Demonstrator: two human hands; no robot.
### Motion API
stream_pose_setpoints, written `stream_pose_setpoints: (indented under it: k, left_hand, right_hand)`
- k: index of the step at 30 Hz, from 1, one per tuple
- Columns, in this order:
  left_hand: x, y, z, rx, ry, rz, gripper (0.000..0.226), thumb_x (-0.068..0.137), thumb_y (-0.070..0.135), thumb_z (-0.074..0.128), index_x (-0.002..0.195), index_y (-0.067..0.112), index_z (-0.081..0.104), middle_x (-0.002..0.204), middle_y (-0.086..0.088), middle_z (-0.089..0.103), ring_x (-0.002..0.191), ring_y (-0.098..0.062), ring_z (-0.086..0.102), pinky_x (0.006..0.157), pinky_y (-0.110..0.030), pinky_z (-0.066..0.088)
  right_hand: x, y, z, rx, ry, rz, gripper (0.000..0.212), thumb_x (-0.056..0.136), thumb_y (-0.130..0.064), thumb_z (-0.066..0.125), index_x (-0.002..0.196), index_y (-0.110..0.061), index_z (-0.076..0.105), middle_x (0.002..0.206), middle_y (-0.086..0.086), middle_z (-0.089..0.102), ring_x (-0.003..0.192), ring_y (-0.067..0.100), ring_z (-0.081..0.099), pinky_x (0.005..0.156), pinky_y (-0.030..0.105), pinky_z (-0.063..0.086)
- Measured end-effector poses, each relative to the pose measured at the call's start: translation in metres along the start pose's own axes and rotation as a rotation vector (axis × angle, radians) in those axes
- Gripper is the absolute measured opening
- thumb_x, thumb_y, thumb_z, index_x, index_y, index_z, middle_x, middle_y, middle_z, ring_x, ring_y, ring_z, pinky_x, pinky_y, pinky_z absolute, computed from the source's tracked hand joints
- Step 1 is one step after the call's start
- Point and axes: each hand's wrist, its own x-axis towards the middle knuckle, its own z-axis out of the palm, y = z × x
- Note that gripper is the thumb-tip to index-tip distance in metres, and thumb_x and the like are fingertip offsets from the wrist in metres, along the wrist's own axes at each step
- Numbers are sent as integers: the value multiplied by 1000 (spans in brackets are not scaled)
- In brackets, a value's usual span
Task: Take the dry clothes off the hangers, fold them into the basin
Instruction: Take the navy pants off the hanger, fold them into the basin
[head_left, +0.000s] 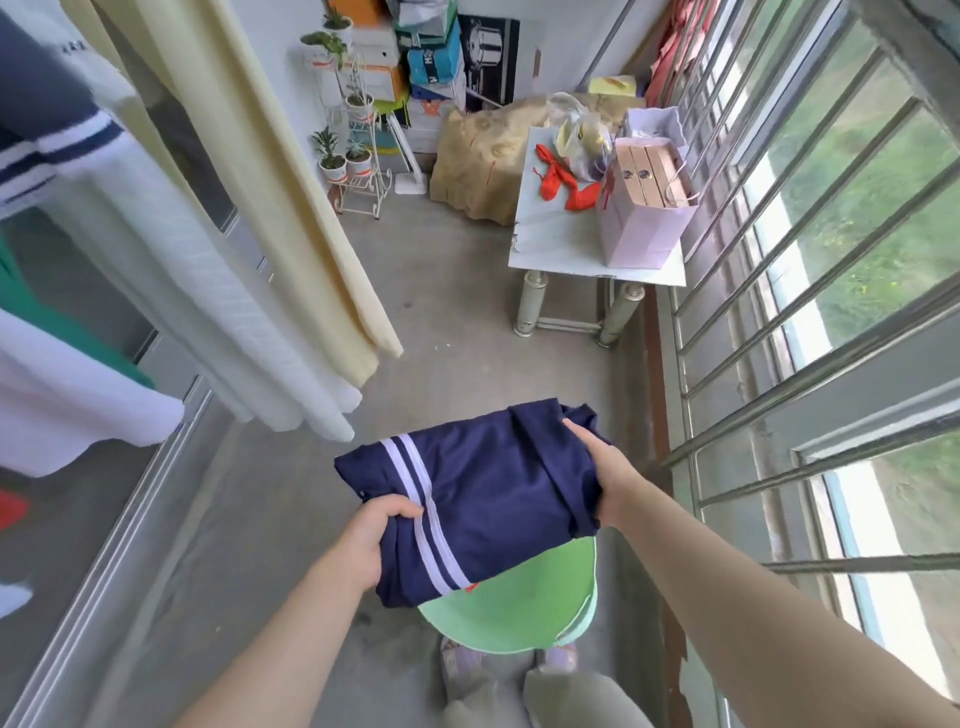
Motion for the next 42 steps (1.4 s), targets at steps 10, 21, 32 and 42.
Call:
stream_pose_setpoints:
  k: [10, 21, 32, 42]
  left_hand:
    - [84, -93, 2, -62, 159, -254, 32, 67, 0, 65, 99, -2, 68, 106, -20, 69, 102, -37, 63, 97, -44, 47]
    - [234, -189, 15, -182, 251, -259, 46, 46, 10, 62, 90, 1, 68, 91, -14, 72, 93, -32, 65, 95, -41, 47]
    - [419, -249, -9, -151, 332, -204, 35, 48, 20, 55, 81, 8, 62, 91, -6, 65, 89, -25, 58, 88, -35, 44]
    - [546, -279, -28, -315, 422, -196, 5, 71, 3, 53, 73, 6, 57, 80, -5, 60, 72, -24, 53, 66, -28, 42]
  right_hand:
    - [95, 67, -30, -328, 157, 146, 42, 67, -30, 72, 104, -13, 64, 94, 11, 68, 90, 31, 64, 90, 43, 51]
    - [257, 119, -46, -586, 174, 165, 17, 85, -24, 56, 81, -10, 48, 73, 7, 46, 72, 25, 45, 66, 30, 35]
    - [441, 205, -27, -609, 147, 151, 25, 87, -27, 59, 71, -13, 46, 82, 8, 50, 82, 25, 47, 74, 30, 36]
    - [560, 258, -12, -577, 36, 71, 31, 89, -18, 59, 118, -5, 60, 120, 15, 61, 95, 24, 52, 89, 36, 44]
